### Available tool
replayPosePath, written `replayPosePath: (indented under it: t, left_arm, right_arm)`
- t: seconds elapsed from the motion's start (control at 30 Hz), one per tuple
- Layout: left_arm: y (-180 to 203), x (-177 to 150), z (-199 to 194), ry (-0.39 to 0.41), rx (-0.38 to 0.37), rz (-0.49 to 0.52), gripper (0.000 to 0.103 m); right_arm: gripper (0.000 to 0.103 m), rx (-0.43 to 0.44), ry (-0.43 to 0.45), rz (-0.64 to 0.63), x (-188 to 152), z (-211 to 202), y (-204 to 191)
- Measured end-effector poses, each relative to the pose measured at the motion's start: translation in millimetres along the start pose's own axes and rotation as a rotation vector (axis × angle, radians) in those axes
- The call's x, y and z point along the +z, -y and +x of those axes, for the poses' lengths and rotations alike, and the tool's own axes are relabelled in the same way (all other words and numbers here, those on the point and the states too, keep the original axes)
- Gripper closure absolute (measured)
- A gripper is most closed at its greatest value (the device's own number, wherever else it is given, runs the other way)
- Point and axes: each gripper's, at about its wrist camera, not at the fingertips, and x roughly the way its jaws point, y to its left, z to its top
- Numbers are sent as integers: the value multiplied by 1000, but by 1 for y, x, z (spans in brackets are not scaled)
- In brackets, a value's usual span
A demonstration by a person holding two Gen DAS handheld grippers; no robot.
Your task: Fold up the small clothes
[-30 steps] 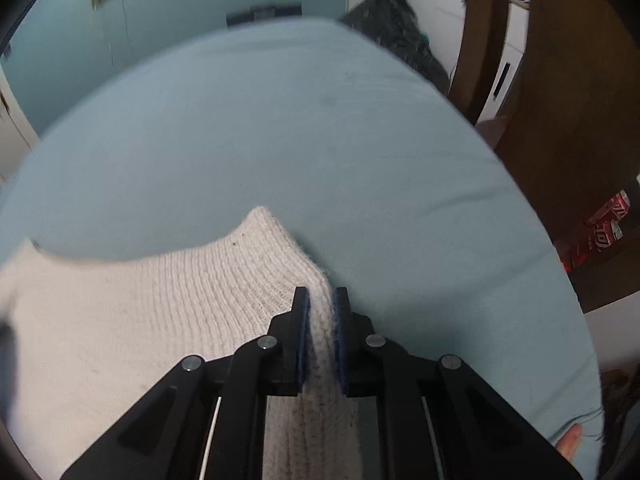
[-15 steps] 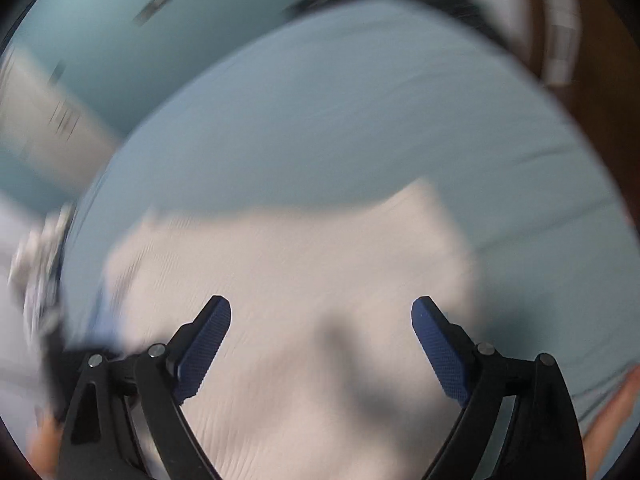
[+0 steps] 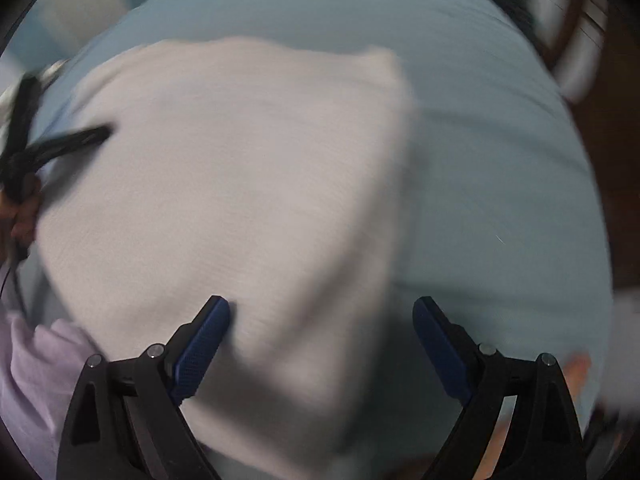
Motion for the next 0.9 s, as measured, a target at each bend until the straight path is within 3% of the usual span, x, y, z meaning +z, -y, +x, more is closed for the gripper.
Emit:
replayPosePath:
  t: [0.07,0.13,0.17,0.2,0.23,0.33,0.43,0.57,0.7,0.77,0.83,0.9]
  left_arm:
    - [28,4,10,7,32,35,95]
    - [29,0,21,14,57,61,95]
    - [34,11,19,16,65,68,95]
    - [35,12,18,19,72,73,95]
    - [36,12,19,22,78,77,95]
    - [52,15,29,33,99,89,95]
    - [58,14,31,35,118,110,95]
    - [55,15,29,43,96,93,95]
    - [50,12,25,45,71,72,95]
    - [45,8,21,51,67,70,95]
    - [47,9,23,51,70,73,95]
    - [49,9,23,49,77,81,95]
  right_arm:
    - [12,111,-13,190,-12,-6,36]
    - [12,235,-9,362,-21,-10,60]
    - [12,257,-2,396,-32,-12,57]
    - [12,270,8,412,-20,-13,60]
    - [12,270,26,406,-28,-14,47]
    - [12,226,40,321,3,0,37]
    - [12,179,-67,253,38,48,62]
    - [12,329,-53,340,20,34,98]
    - [12,367,-82,264,-12,30,117]
    - [12,499,-155,289,-19,39,117]
    - [12,472,-209,248,-19,46,114]
    - [13,442,-193,187,-11,47,102]
